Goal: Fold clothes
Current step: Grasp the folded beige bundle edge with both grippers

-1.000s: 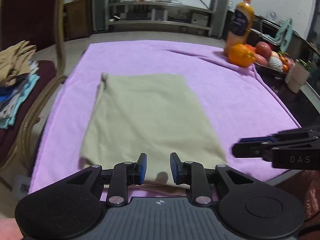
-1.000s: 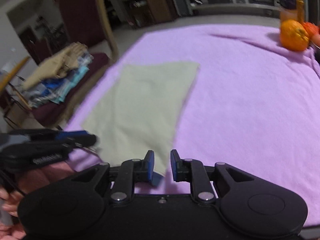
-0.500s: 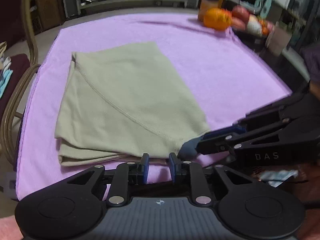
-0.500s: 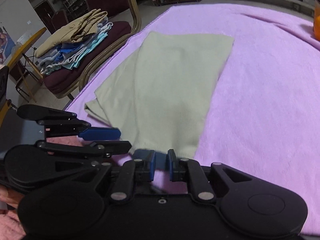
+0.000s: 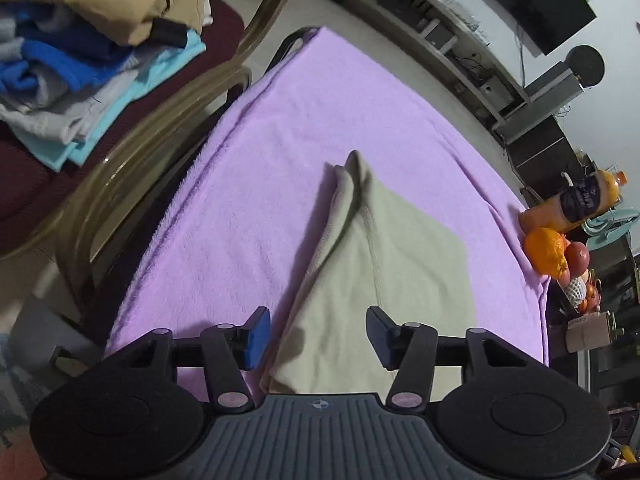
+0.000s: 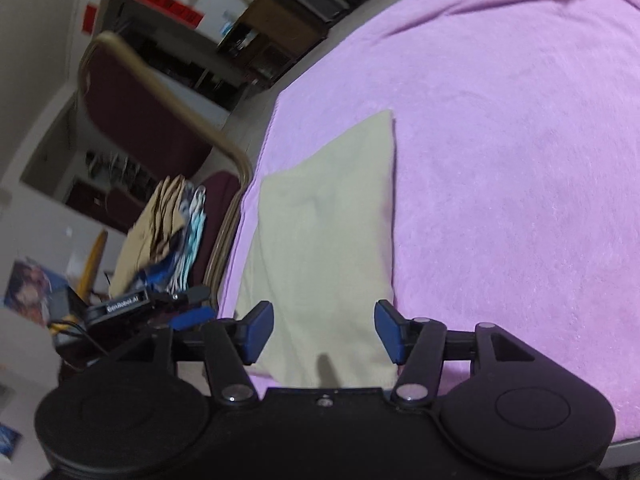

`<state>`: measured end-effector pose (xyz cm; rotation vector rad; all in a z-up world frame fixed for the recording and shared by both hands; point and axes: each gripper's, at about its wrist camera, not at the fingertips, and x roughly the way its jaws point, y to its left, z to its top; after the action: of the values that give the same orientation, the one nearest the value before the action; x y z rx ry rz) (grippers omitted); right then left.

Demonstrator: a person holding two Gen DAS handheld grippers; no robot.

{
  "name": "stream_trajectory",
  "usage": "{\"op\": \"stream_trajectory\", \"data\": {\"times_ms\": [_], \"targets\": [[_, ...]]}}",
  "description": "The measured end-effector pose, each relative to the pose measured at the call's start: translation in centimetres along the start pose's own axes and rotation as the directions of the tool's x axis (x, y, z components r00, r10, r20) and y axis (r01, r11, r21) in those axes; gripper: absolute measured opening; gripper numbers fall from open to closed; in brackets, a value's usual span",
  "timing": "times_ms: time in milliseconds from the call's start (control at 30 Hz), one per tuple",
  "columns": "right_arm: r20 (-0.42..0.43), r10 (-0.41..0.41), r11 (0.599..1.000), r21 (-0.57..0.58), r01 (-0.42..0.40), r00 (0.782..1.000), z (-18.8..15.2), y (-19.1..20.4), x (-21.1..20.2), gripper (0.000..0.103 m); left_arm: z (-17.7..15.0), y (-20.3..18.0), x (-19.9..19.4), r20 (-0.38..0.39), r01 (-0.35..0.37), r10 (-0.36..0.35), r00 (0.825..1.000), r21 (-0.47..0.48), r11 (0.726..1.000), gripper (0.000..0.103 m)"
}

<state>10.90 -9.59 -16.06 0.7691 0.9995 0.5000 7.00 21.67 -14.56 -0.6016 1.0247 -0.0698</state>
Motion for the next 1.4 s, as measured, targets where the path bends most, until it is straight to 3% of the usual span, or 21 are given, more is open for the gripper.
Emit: {"op": "stream_trajectory", "data": {"times_ms": [100,267,500,733,867,933,967,1000,1067,1167,1233,1400], "targets": [[-0.003,0.005,0.998,0.066,-0.005,1.0,1.4,-1.0,1.3,0.057,0.5,0.1,1.6,-0.044,-0.018,0.018,0.999,-0.003,1.0,0.066],[-0.029,-0.009,0.993,0.119,0.012,1.0,2.6,-2.1,3.6,0.059,1.2,1.0,3.0,-0.114,0.053,-0.057,0.992,-0.033,0.998,0.069],[-0.056,0.026,0.988,0.152,-0.017,0.998,3.5,-3.3,6.0,0.059,1.7,1.2,4.5,-0.145,0.101,-0.103,0.984,-0.017,0.995,0.073],[-0.056,0.062,0.988,0.148,-0.054,0.996,3.8,-3.8,7.1,0.042,1.6,0.6,6.3,-0.164,0.162,-0.163,0.973,-0.022,0.987,0.073],[-0.043,0.093,0.986,0.141,-0.086,0.995,3.9,-3.9,7.8,0.045,1.3,-0.7,6.9,-0.138,0.176,-0.172,0.975,0.019,0.984,0.074],[-0.017,0.111,0.988,0.111,-0.108,0.994,3.7,-3.6,8.1,0.048,0.9,-1.7,6.8,-0.113,0.148,-0.141,0.984,0.063,0.987,0.067],[-0.004,0.107,0.991,0.081,-0.106,0.994,3.5,-3.4,8.1,0.048,0.6,-2.2,6.7,-0.095,0.115,-0.107,0.99,0.087,0.99,0.053],[0.008,0.098,0.994,0.047,-0.098,0.995,3.2,-3.0,8.1,0.048,0.3,-2.7,6.5,-0.078,0.077,-0.068,0.995,0.11,0.991,0.048],[0.032,0.044,0.999,0.0,-0.044,0.998,2.8,-2.3,7.9,0.031,-0.4,-3.7,6.1,-0.044,0.016,-0.01,0.999,0.139,0.99,0.035],[0.069,-0.037,0.998,-0.057,0.041,0.997,2.3,-0.9,7.4,0.023,-1.4,-6.2,4.4,0.036,-0.07,0.064,0.997,0.216,0.974,0.021],[0.082,-0.06,0.995,-0.072,0.066,0.995,2.2,0.2,6.3,0.021,-2.1,-7.9,3.1,0.083,-0.111,0.092,0.992,0.265,0.958,0.017],[0.116,-0.08,0.992,-0.087,0.09,0.99,2.2,2.3,0.8,0.021,-5.2,-12.9,-1.0,0.128,-0.071,0.026,0.991,0.36,0.93,0.017]]}}
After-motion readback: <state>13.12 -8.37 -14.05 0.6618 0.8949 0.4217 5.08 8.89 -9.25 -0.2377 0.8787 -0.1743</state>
